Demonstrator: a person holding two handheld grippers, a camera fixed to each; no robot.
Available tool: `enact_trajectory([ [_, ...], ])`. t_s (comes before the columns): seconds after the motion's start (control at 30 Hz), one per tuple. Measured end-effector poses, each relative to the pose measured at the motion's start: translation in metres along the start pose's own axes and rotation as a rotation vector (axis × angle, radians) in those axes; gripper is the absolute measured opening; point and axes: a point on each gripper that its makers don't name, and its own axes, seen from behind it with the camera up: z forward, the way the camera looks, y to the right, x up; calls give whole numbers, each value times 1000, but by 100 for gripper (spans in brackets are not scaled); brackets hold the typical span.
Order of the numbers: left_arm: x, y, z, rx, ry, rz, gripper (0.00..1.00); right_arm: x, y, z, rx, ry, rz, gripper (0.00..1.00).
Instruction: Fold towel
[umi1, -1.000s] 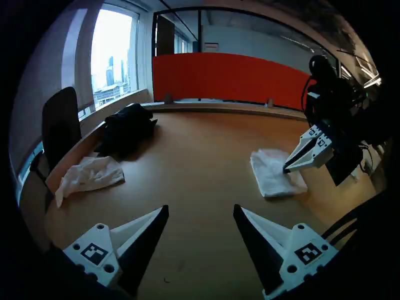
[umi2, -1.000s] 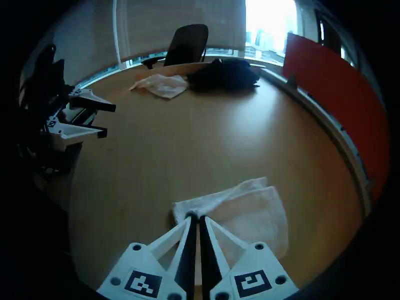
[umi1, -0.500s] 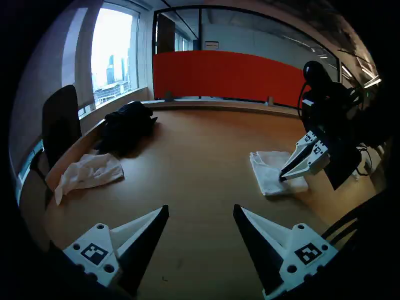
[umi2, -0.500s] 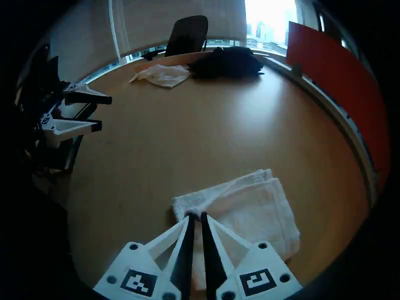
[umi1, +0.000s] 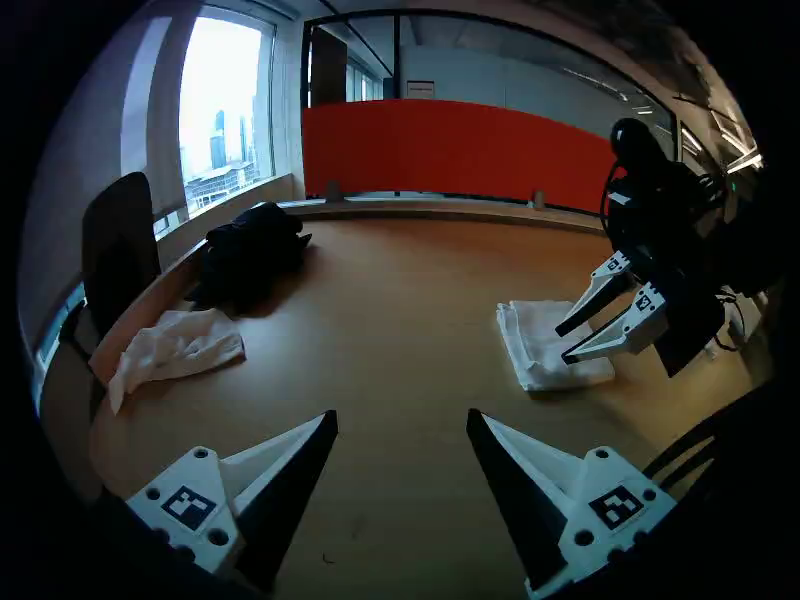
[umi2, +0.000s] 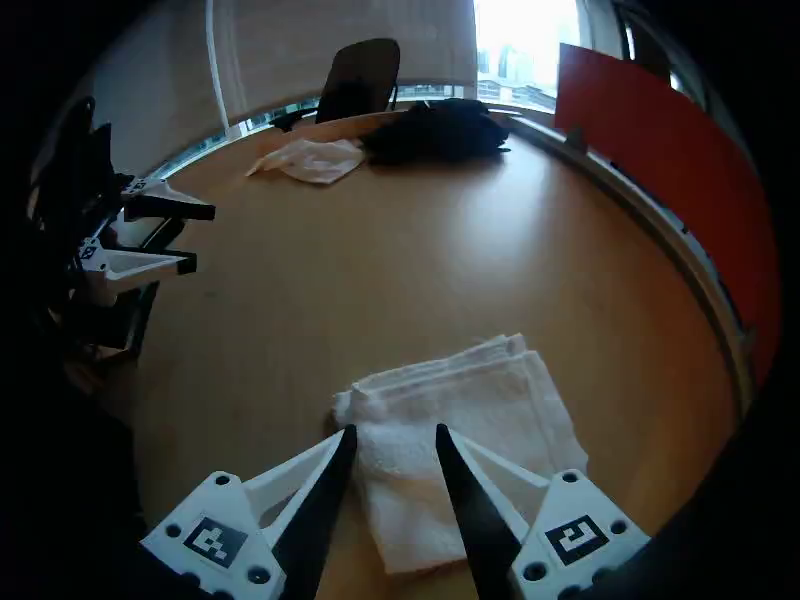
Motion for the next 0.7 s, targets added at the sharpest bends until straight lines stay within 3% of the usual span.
enact_trajectory([
  [0.33,2,0,2,0,3,1,96,-19,3,-11,-36,-13,30,61],
  [0.4,3,0,3,-1,4,1,96,-24,4,-13,-46,-17,38,69],
  [0.6,3,3,4,-5,3,3,96,-35,6,-21,-73,-21,63,72],
  [0.7,4,4,5,-8,3,7,96,-39,7,-24,-87,-21,74,80],
])
